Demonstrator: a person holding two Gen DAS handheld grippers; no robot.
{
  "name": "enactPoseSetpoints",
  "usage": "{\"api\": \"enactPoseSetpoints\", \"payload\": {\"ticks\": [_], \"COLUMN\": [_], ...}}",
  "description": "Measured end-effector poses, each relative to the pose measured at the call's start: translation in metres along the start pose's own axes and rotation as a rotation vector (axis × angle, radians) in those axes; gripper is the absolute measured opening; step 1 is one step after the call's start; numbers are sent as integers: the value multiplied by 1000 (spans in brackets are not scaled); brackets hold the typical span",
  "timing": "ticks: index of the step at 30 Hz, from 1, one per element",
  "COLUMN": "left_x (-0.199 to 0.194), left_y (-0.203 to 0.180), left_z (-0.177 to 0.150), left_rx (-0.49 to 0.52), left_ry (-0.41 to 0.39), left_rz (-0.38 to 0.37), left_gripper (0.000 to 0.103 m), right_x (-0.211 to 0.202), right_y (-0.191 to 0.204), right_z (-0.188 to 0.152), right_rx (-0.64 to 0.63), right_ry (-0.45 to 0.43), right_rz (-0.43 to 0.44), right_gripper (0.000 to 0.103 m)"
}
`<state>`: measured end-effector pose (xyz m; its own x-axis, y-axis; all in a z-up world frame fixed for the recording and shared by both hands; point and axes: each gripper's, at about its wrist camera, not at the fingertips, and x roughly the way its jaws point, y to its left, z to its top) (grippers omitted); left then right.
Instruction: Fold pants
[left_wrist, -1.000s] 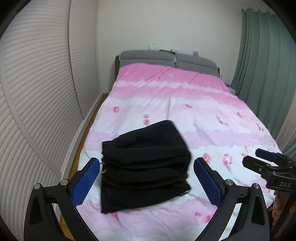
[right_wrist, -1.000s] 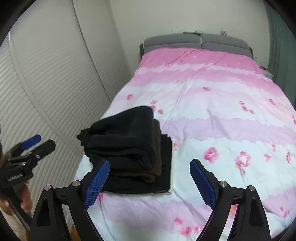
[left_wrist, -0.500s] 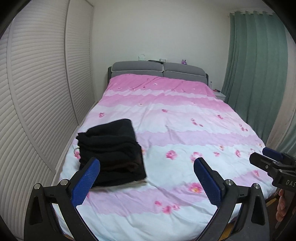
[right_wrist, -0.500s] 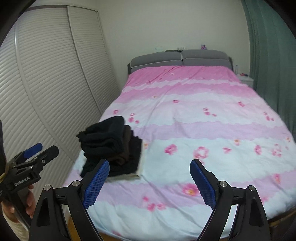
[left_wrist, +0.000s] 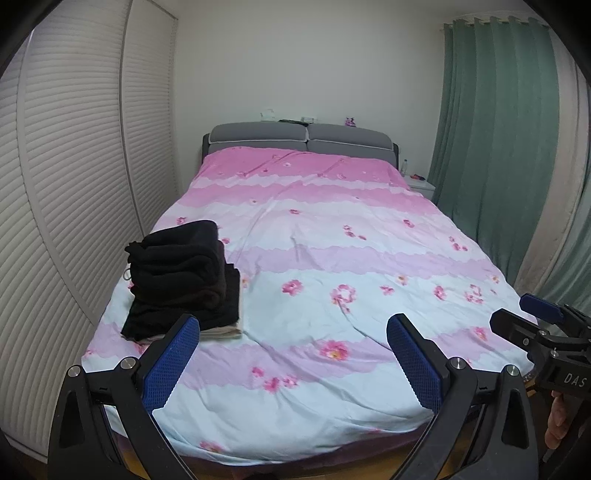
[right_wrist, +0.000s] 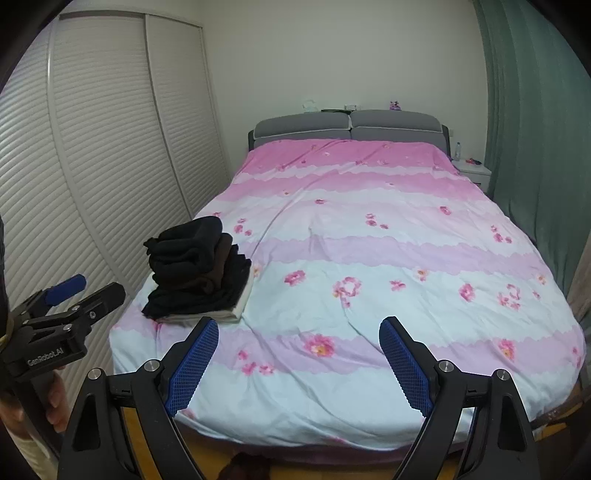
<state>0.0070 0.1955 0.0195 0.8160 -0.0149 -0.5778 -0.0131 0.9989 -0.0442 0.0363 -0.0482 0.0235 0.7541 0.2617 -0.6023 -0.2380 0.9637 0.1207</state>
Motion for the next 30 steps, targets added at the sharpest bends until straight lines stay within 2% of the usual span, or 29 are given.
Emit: {"api": "enactPoseSetpoints", "payload": {"ticks": [15,30], "left_x": [-33,-39], "left_y": [-41,-65], "left_z": [-5,-5], "left_rx": [37,74], "left_ry": [-17,-7], "left_rz": [-32,-66], "left_gripper": [103,103], "right_x": [-43,-65], "right_y": [-37,-52], "right_z": [-19,-24], "right_rx": [55,74], "right_ry": [-35,-61], "right_rz": [1,-28], "right_gripper": [89,89]}}
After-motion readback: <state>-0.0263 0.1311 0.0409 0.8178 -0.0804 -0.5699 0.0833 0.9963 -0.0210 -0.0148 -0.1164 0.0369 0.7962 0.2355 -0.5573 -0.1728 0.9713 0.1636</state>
